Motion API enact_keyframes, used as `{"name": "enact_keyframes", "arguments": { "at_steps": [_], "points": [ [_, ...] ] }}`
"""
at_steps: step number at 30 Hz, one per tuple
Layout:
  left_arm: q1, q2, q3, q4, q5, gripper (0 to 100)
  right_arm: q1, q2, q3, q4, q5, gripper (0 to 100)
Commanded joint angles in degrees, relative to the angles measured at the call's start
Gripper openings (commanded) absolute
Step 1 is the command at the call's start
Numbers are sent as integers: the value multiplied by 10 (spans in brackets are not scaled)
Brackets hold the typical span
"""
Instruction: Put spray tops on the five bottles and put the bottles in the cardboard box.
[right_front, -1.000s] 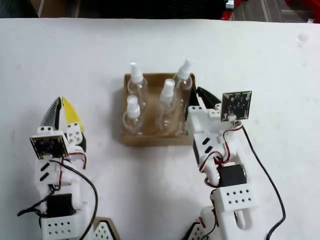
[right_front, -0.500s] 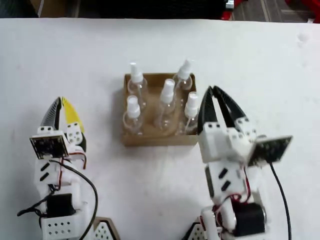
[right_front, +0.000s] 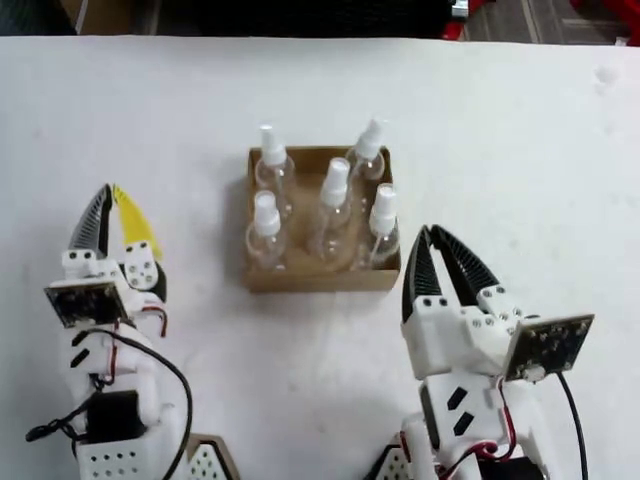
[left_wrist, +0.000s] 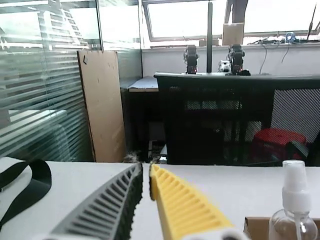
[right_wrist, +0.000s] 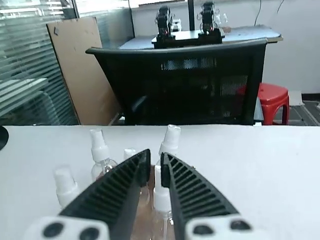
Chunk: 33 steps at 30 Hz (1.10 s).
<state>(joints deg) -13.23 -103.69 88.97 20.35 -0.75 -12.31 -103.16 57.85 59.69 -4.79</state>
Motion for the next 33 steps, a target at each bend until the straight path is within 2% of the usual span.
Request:
{"name": "enact_keyframes", "arguments": {
  "at_steps": [1,4,6,12,18,20,25,33],
  "points": [
    [21,-8,-39,-13,-52,31,5,-4,-9,29,2,19],
    [41,-8,-32,-4,-129,31,5,-4,40,39,4,19],
    [42,-8,-25,37,-147,32,6,-4,94,36,5,20],
    [47,-8,-40,257,-142,32,6,-4,241,-36,5,20],
    [47,-8,-64,399,-55,32,6,-4,320,-46,6,24],
    [47,-8,-40,418,-49,32,6,-4,347,-47,6,24],
    [45,-8,80,395,-51,32,6,-3,390,-44,6,25],
    [43,-11,80,465,-50,31,1,-3,390,30,6,23]
  ]
}}
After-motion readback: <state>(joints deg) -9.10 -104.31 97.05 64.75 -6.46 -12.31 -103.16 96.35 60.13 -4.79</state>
